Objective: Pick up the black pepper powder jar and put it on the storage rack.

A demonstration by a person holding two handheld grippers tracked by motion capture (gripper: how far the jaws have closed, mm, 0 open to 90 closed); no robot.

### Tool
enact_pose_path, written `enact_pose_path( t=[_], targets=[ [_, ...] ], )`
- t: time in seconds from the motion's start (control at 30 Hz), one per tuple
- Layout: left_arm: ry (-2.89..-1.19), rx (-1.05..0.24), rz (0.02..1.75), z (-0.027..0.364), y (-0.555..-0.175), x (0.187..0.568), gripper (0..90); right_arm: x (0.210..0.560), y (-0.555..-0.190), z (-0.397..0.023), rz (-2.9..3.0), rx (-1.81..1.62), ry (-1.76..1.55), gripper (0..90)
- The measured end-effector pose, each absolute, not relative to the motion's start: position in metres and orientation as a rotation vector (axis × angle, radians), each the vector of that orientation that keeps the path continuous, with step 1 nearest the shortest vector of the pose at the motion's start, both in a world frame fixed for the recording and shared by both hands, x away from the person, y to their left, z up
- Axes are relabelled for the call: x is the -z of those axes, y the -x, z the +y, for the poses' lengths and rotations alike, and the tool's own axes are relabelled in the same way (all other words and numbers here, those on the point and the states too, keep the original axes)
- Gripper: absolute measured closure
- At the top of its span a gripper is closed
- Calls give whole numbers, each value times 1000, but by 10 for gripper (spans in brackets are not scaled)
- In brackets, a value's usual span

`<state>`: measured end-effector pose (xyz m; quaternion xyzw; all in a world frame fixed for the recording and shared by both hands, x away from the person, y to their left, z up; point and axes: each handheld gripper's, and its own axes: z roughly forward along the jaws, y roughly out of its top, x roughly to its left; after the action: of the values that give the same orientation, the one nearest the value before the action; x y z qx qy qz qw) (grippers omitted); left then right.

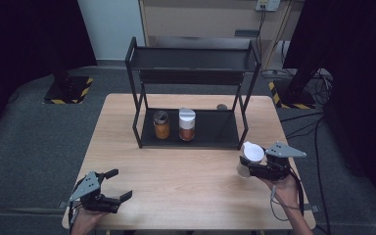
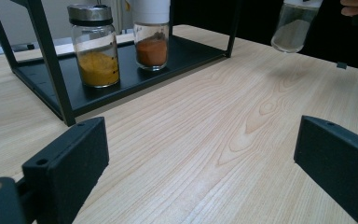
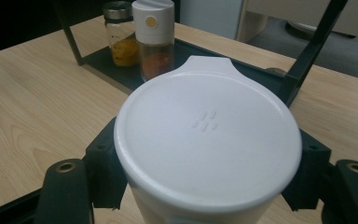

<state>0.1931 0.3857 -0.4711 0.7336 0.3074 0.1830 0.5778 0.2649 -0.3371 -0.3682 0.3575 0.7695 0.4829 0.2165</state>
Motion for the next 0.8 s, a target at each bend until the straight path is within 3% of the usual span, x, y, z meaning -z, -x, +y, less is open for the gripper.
enact_pose_path(
  t=[0.8],
  targets=[
    [-1714, -424, 717, 386, -193, 471, 22, 354, -314, -289, 2154, -1364, -931, 305]
  ],
)
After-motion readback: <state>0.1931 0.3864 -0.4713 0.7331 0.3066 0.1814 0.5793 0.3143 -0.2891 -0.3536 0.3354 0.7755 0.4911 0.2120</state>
